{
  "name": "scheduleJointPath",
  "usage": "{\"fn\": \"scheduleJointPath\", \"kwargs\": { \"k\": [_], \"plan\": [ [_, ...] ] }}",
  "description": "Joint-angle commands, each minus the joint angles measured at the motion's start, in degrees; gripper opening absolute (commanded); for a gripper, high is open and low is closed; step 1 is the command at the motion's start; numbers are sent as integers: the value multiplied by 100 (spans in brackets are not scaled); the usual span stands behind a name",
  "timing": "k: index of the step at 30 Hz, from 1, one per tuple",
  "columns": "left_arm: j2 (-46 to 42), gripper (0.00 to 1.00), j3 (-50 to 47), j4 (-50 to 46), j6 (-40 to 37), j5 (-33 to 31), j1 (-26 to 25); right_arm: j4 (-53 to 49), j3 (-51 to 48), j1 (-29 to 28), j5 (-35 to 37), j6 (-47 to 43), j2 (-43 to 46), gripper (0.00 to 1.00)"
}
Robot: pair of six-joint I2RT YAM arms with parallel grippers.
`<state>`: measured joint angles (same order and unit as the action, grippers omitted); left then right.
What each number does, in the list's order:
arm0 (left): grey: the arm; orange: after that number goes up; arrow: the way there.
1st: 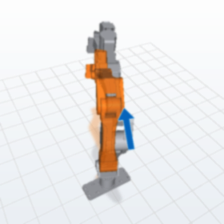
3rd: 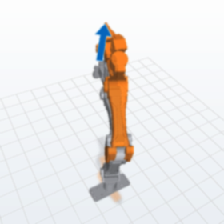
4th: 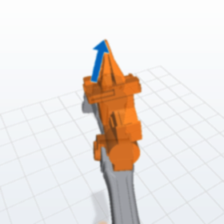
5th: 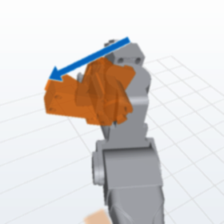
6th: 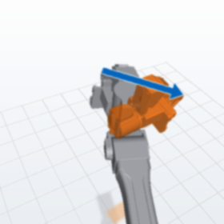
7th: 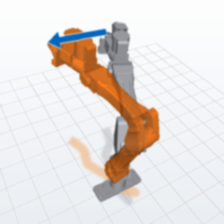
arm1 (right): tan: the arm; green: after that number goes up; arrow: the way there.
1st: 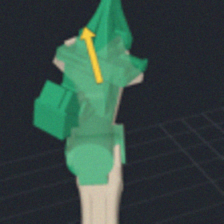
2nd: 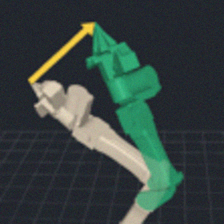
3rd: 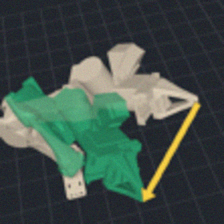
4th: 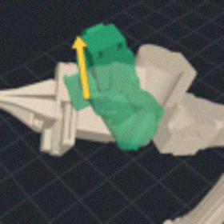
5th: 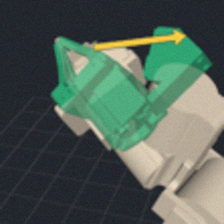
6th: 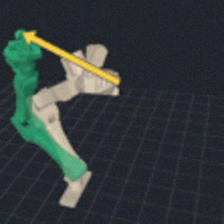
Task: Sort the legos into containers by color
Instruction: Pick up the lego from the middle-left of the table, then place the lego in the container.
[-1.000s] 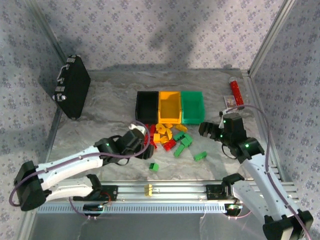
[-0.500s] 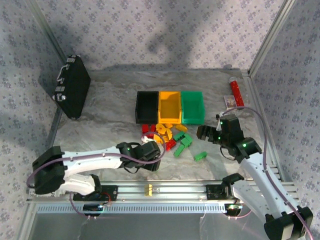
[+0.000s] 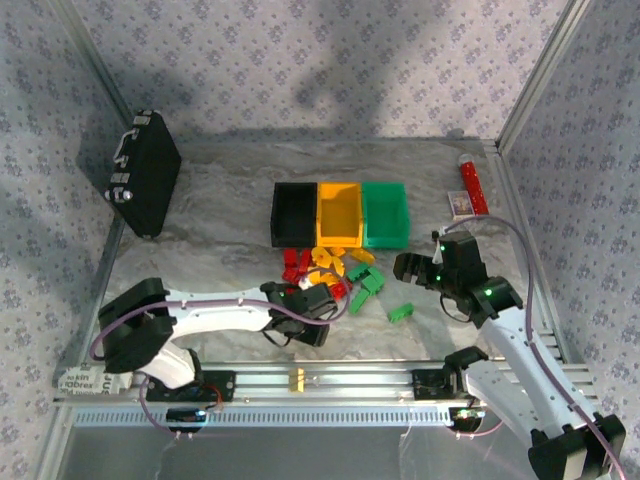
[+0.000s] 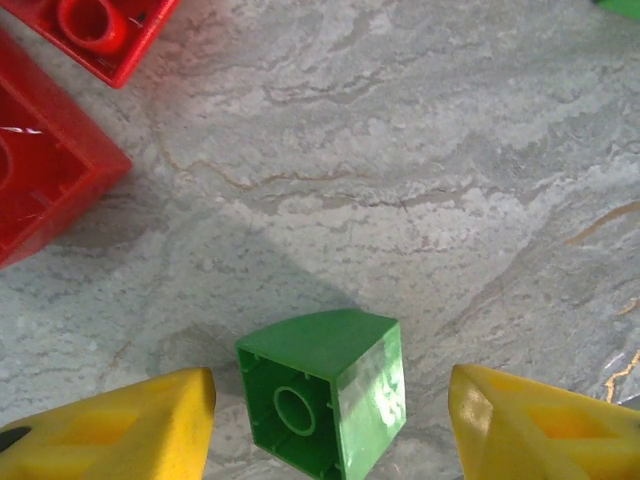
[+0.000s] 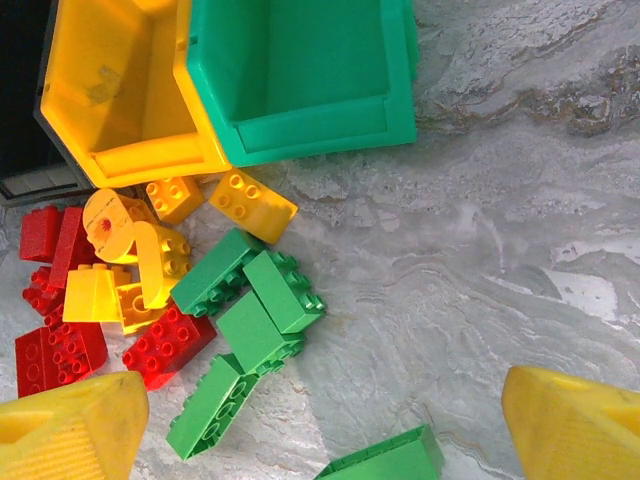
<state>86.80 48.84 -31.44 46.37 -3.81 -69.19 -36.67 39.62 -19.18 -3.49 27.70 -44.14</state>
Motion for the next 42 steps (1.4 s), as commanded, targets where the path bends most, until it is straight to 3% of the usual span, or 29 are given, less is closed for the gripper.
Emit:
{"fn": "scheduleJointPath", "kwargs": {
  "k": [1,9,19,26,35,42],
  "plan": [
    [150,63,201,-128,-48,233,-57,72,-93,-34,-30,109,20,93],
    [407,61,247,-331,16,242,-97,102,-157,-42,36,119,63,93],
    [692,41,327,-392,45,70,-104,48,-248,-32,144,191,267,93],
    [493,37,612,-363,-166,-157,-69,-22,-253,-11,186,218,404,92],
    [520,35,1975,-143,-1302,-180,784,-18,-295,24,229,320,459,92],
    [1724,34,3936,55,-2476,123,1341,50,-356,20,204,501,515,90]
  ]
}}
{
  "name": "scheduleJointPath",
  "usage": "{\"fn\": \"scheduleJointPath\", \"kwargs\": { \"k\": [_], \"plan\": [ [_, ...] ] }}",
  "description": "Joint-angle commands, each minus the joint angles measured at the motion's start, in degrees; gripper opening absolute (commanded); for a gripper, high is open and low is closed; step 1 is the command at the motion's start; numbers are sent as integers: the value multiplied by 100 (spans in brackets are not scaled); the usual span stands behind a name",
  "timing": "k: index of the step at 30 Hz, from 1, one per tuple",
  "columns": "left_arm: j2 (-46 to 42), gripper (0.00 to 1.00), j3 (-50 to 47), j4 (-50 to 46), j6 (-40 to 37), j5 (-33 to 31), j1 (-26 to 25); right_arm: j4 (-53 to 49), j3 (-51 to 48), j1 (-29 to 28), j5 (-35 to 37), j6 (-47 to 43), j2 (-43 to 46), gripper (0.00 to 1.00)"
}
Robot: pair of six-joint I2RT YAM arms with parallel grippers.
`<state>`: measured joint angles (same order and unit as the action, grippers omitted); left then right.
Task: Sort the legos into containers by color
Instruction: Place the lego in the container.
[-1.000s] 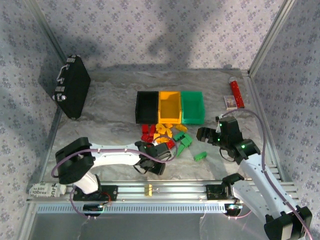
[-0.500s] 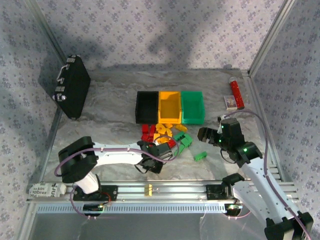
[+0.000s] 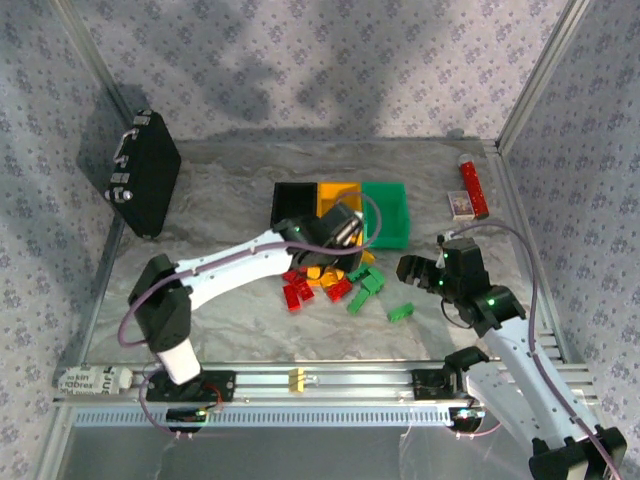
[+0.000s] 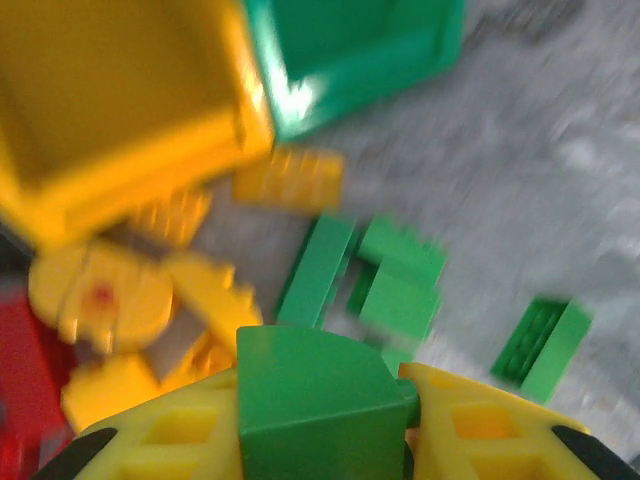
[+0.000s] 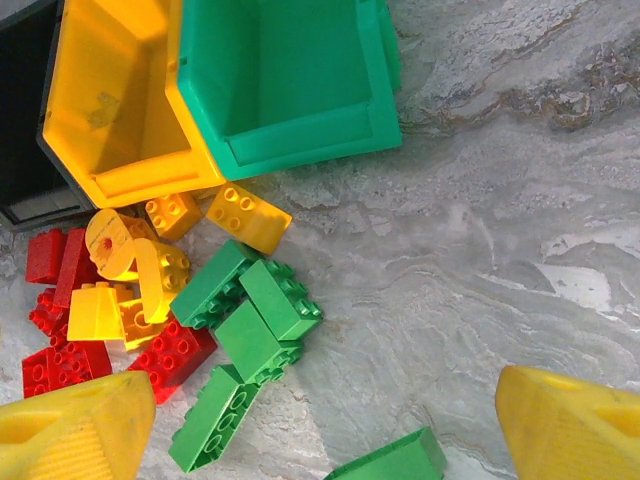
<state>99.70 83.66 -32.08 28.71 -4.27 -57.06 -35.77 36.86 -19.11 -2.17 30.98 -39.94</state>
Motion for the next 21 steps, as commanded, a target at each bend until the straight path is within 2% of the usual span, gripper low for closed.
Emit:
{"fn": "scheduleJointPath", "kwargs": {
  "k": [1,7,16,21],
  "plan": [
    [660,35,701,187,-800,236,214,-63,-98,13,121,211,129,90],
    [1849,35,2167,-163,-1179,361,450,-197,-238,31,323,380,402,89],
    [2805,35,3668,-425,-1235,476,538,-95,-434,66,235,424,507,89],
    [3354,35,4591,-949,-1315,480,563,-130,-410,115,217,397,510,89]
  ]
}}
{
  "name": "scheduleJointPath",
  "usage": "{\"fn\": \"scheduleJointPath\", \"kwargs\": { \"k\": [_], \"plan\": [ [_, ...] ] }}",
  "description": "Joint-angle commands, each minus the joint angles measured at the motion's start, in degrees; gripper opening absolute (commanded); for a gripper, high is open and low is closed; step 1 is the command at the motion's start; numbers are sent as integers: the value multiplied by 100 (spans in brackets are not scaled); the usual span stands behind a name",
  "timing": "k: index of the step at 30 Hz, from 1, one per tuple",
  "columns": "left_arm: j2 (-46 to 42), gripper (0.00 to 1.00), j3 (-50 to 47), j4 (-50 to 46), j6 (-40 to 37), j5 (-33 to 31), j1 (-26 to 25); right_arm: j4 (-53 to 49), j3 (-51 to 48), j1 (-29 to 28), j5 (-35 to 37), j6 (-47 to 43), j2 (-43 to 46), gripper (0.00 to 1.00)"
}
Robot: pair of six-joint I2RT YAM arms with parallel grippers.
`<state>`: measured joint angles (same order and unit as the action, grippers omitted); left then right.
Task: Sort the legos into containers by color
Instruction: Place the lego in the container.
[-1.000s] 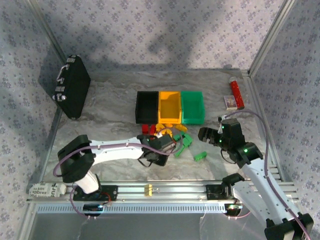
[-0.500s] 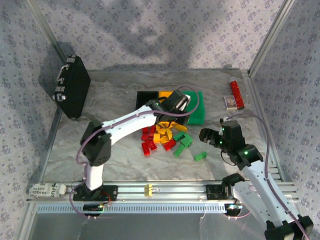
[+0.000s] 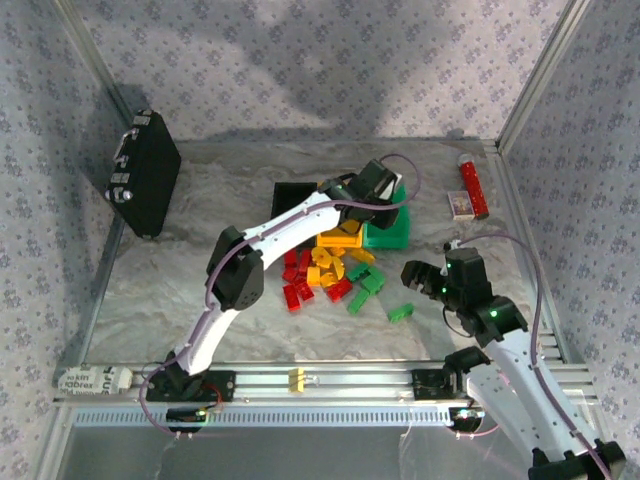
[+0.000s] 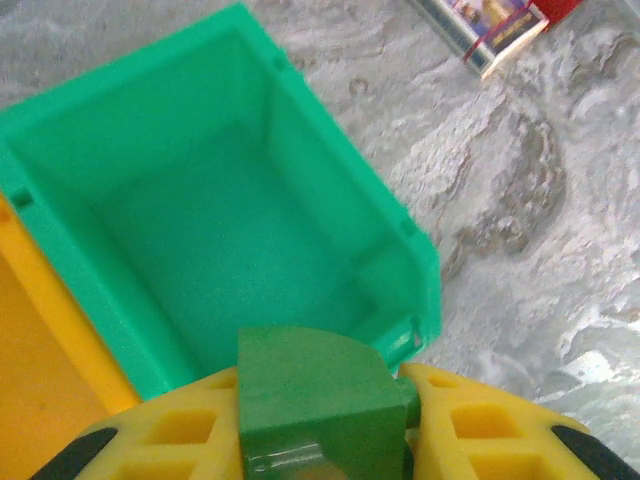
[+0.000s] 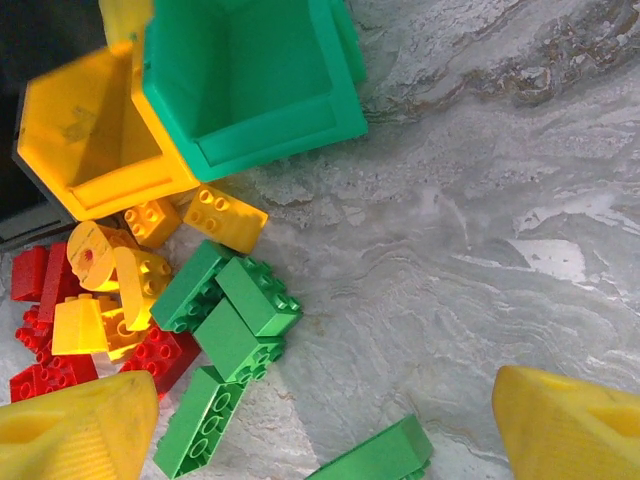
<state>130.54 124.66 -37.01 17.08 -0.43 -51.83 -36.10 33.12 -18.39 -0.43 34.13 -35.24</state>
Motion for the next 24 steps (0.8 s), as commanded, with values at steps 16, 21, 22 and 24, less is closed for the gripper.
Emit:
{"fn": "scheduleJointPath", "kwargs": {
  "k": [16,21,22,24],
  "plan": [
    [-675,71,-63,-393,-233,-207,81,-210,78,36,-274,-211,-501,88],
    [-2096,71,-1985,594,-158,-328,103,-300,132,-265,-224,-298,-968,88],
    [-2341,71,-2316,678,-129,-361,103,-334,133,-343,-183,-298,-1036,89],
    [-2810,71,-2951,792,-45,-418,101,-404,148,-472,-115,-287,-1174,89]
  ]
}}
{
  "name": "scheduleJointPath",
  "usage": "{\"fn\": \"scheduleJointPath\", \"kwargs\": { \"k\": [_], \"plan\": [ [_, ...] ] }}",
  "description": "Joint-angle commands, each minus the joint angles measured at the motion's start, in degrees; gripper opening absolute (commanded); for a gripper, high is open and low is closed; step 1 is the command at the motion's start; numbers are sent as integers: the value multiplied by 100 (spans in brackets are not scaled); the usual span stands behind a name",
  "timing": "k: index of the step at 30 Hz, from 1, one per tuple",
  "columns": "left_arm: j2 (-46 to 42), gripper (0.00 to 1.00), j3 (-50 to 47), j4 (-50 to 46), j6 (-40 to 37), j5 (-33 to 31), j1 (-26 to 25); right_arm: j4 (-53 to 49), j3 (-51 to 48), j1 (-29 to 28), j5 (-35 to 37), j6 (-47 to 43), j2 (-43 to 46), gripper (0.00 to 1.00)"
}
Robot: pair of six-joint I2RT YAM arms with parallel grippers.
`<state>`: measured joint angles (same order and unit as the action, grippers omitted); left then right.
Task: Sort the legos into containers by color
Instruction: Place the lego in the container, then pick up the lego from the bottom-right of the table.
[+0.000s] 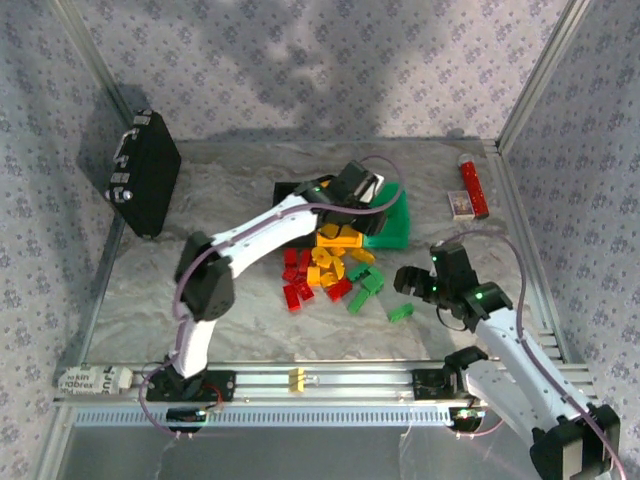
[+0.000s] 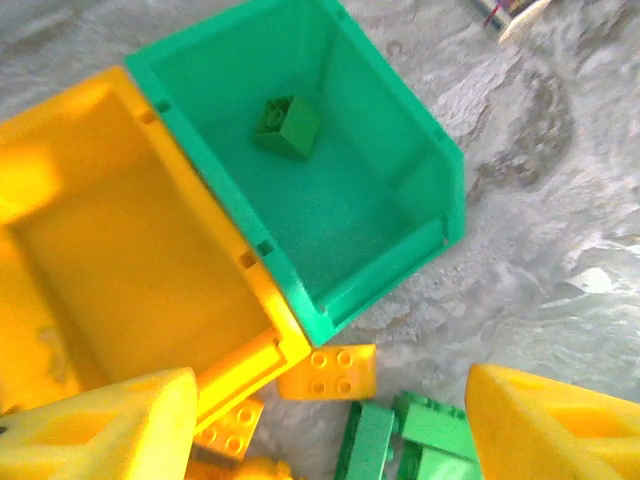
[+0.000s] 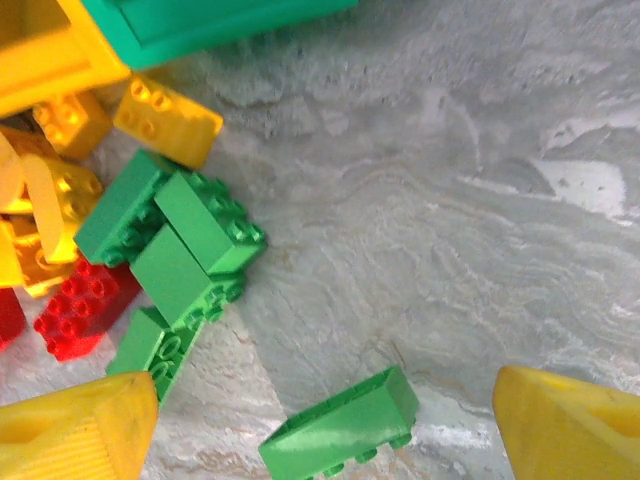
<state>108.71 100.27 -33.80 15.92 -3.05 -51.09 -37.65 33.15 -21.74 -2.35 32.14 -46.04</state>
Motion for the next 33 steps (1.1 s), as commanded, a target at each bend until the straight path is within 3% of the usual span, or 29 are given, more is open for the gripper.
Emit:
{"fn": "scheduleJointPath", "kwargs": {
  "k": [1,12,17,25,33],
  "plan": [
    [-885,71,-861,548,123,-205,29,-308,148,-216,132,-52,-163,89],
    [-3241,71,-4129,1278,1105,-820,-202,-337,-319,-1230,814,1677,-720,78],
    [-3820,72,-4918,1143,1395,-1200,-582,-27,-493,-1269,811,2002,-713,77],
    [-4836,71,-6039,1139,2152,-1449,-761,220,-441,-1320,805,2161,-1193,72],
    [-5841,71,-6594,985,2420,-1657,-762,293,-473,-1441,979,2313,-1583,57]
  ]
}}
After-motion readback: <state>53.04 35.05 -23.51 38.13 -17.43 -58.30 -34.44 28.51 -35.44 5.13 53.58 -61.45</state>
